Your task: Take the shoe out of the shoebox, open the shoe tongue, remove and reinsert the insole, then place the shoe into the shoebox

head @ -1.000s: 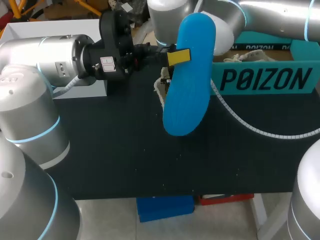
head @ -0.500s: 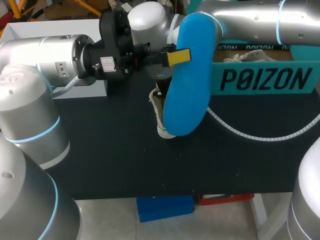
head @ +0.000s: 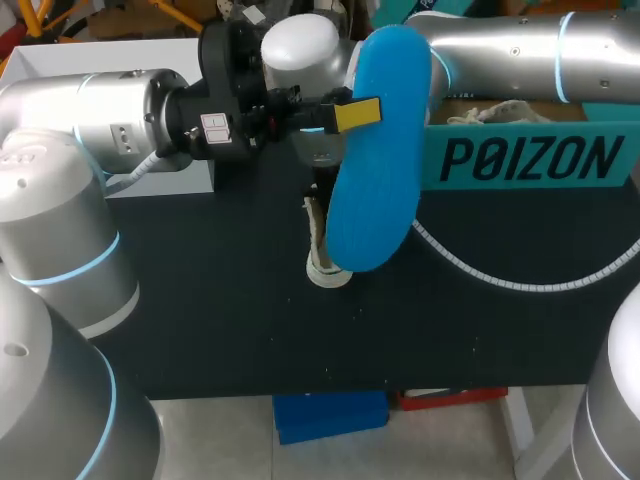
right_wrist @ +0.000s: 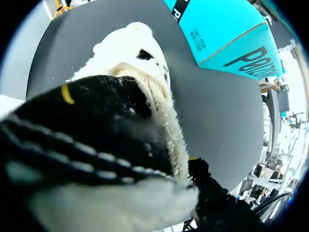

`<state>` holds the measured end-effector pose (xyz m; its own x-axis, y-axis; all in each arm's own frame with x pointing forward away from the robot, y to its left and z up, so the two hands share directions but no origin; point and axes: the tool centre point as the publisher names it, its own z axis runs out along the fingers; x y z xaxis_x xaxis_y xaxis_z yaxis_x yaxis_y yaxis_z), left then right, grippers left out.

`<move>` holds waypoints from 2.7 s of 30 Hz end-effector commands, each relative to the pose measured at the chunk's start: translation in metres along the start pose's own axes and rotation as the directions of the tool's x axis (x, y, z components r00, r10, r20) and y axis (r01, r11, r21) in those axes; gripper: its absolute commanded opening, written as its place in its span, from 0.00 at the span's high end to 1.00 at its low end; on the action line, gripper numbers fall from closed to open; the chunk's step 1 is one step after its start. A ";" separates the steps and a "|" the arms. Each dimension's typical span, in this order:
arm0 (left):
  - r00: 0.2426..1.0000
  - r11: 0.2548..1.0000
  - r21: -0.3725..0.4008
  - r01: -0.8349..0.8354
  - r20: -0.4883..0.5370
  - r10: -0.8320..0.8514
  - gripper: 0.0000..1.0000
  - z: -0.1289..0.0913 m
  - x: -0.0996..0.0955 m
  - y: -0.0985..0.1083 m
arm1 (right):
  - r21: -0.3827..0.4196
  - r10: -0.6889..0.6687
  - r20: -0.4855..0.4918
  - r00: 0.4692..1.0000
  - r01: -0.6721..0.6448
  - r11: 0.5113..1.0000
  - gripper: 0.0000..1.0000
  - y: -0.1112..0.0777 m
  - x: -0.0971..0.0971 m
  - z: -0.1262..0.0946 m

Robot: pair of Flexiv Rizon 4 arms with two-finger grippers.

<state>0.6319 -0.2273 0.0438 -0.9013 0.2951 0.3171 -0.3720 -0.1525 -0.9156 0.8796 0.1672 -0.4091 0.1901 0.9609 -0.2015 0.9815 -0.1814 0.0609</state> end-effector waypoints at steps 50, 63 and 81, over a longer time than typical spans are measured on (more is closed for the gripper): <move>1.000 1.000 0.001 -0.001 0.003 0.001 1.00 0.001 0.000 0.001 | -0.095 -0.087 -0.973 0.213 -0.029 0.995 0.00 -0.001 -0.052 -0.123; 1.000 1.000 0.001 -0.001 0.003 0.001 1.00 0.001 0.000 0.001 | -0.045 -0.045 -0.999 0.006 -0.039 0.998 0.00 -0.004 -0.059 -0.135; 0.960 0.960 -0.035 -0.276 -0.049 0.274 1.00 0.005 -0.008 0.011 | -0.048 -0.056 -0.988 -0.143 -0.058 0.997 0.00 -0.006 -0.059 -0.139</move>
<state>0.6289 -0.2300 0.0399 -0.9523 0.2770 0.1281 -0.1827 -0.1811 -0.9664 0.8604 0.1410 -0.2594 -0.0925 0.1215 0.9883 0.9677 -0.2228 0.1180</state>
